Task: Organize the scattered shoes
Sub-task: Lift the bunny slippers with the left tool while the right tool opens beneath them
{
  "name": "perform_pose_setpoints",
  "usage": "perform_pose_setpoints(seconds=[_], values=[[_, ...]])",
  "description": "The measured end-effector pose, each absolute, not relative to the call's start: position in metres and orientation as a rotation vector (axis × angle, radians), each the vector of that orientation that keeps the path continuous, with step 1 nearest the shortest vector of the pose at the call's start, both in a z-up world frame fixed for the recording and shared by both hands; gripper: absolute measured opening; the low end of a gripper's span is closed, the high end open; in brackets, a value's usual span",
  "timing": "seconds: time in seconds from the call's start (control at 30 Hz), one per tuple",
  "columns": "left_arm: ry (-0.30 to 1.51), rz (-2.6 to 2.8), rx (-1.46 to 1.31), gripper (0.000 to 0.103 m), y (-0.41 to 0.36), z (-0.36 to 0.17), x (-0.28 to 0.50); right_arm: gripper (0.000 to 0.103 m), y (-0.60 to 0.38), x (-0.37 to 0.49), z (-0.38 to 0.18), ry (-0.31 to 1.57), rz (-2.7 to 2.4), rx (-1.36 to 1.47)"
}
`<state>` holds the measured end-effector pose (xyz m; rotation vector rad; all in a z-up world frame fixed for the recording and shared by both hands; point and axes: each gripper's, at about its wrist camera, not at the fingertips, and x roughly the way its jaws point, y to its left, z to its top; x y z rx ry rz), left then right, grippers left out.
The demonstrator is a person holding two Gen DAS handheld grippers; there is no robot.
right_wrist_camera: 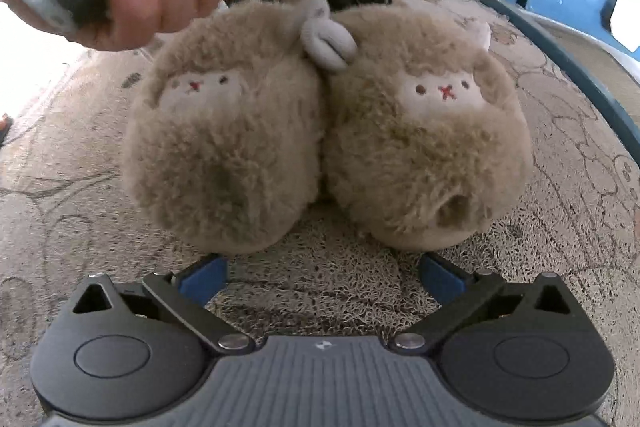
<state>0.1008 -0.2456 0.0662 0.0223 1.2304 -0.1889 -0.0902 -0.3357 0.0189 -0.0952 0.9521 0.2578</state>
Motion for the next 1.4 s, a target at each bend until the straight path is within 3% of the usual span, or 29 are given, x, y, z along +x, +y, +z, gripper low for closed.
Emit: perform_pose_setpoints(seconds=[0.17,0.63,0.73,0.8,1.23,1.33,1.4], values=[[1.218,-0.204,0.071,0.050,-0.253,0.064,0.095,0.103,-0.336,-0.090,0.017,0.944,0.262,-0.093],[1.259,-0.187,0.034,0.046,-0.253,0.064,0.085,0.103,-0.330,-0.089,0.021,0.964,0.251,-0.074],[1.275,-0.164,0.005,0.056,-0.251,0.063,0.086,0.103,-0.331,-0.091,0.020,0.954,0.249,-0.079],[1.280,-0.146,0.001,0.070,-0.250,0.061,0.085,0.103,-0.331,-0.092,0.019,0.952,0.247,-0.079],[1.316,-0.145,-0.116,0.092,-0.234,0.066,0.094,0.103,-0.332,-0.089,0.020,0.951,0.246,-0.087],[1.330,-0.133,-0.104,0.087,-0.236,0.061,0.097,0.103,-0.333,-0.089,0.019,0.954,0.246,-0.084],[1.318,-0.106,-0.044,0.068,-0.242,0.060,0.093,0.103,-0.333,-0.088,0.020,0.957,0.245,-0.085]])
